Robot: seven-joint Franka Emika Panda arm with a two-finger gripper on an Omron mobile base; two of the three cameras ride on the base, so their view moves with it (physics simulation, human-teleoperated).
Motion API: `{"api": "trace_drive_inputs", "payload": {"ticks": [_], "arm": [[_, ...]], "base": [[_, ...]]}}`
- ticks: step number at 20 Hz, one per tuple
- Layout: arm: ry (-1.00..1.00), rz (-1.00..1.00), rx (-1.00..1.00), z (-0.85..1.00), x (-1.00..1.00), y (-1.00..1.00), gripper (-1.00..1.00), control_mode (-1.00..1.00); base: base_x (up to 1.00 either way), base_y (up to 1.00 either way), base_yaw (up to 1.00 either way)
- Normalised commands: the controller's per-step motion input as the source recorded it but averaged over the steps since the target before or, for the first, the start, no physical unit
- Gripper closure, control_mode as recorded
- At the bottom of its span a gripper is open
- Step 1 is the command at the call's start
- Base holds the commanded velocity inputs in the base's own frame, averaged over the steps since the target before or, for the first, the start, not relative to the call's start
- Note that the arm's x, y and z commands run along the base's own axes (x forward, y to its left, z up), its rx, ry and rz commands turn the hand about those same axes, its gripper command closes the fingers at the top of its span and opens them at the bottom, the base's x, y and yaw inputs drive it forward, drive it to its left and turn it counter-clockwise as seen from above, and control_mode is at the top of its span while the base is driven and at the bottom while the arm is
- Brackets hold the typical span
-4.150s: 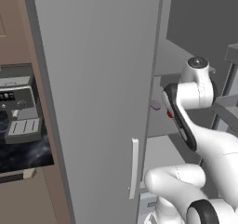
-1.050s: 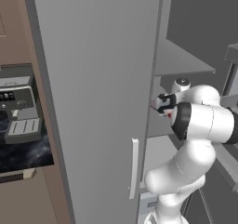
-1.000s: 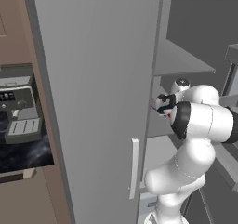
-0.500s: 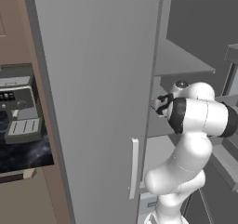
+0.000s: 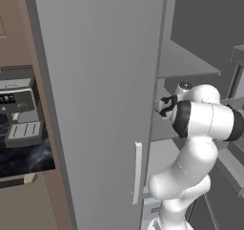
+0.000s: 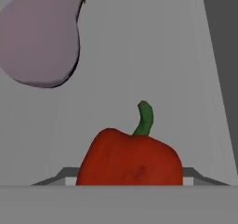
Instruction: Take the bell pepper, eggplant, and eggplant from the freezer and place them in the bowl on the counter.
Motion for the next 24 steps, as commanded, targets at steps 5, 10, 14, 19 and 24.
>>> {"api": "trace_drive_inputs", "payload": {"ticks": [5,10,14,19,24], "arm": [[0.00,0.00,0.00,0.00,-0.43,0.36,1.00,-1.00],[0.00,0.00,0.00,0.01,-0.69,0.29,1.00,-1.00],[0.00,0.00,0.00,0.23,-0.73,0.11,1.00,-1.00],[0.00,0.00,0.00,0.35,-0.70,0.09,1.00,-1.00],[0.00,0.00,0.00,0.33,-0.74,0.18,1.00,-1.00]], "base": [[0.00,0.00,0.00],[0.00,0.00,0.00],[0.00,0.00,0.00],[0.00,0.00,0.00],[0.00,0.00,0.00]]}}
